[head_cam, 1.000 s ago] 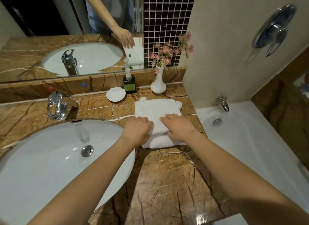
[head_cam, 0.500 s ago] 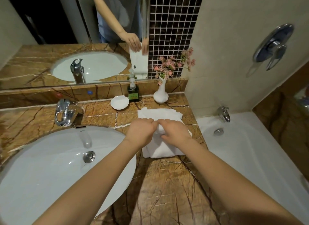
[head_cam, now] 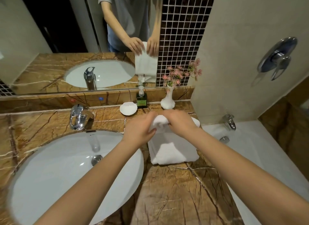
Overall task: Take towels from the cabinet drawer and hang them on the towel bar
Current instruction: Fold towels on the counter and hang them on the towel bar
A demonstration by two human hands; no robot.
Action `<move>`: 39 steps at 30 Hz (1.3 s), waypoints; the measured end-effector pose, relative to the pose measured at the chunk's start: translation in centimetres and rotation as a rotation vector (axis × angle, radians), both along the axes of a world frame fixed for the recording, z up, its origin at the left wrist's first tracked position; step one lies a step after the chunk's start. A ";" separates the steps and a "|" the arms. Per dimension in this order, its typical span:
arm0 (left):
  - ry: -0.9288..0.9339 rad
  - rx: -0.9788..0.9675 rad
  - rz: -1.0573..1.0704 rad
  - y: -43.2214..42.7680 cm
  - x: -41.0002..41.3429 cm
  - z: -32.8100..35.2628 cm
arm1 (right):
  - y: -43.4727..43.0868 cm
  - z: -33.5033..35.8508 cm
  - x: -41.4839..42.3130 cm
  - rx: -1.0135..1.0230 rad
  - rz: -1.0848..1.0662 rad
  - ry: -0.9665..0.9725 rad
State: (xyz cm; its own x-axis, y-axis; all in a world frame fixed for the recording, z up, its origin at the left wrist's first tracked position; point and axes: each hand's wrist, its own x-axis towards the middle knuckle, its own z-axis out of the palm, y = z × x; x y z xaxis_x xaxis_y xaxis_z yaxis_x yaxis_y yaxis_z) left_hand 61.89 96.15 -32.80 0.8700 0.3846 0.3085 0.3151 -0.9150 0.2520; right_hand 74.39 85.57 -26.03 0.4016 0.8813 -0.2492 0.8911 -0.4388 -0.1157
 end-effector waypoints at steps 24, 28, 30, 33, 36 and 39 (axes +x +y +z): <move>-0.031 -0.562 0.095 3.1 -25.7 1.0 | -0.6 -2.7 -19.3 0.385 -0.455 1.065; 0.197 -0.543 0.142 3.9 -29.2 0.3 | -1.5 -5.6 -23.1 0.279 -0.651 1.287; 0.311 -0.552 0.143 3.8 -30.3 -0.9 | -2.1 -7.5 -25.0 0.235 -0.708 1.317; 0.407 -0.552 0.188 3.3 -31.1 -3.3 | -3.0 -10.7 -27.5 0.213 -0.822 1.307; 0.443 -0.514 0.233 2.6 -31.2 -5.5 | -3.3 -13.6 -29.3 0.243 -0.926 1.330; 0.450 -0.490 0.271 1.6 -31.1 -7.5 | -3.5 -16.0 -30.1 0.261 -0.977 1.264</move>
State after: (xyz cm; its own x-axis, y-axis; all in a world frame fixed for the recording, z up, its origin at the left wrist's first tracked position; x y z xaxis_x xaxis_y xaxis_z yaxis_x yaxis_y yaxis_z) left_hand 30.76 97.72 -40.28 0.7265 0.6074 -0.3213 0.6851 -0.6046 0.4063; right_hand 44.26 82.04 -42.03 0.4703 0.4953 -0.7304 -0.4192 -0.6028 -0.6788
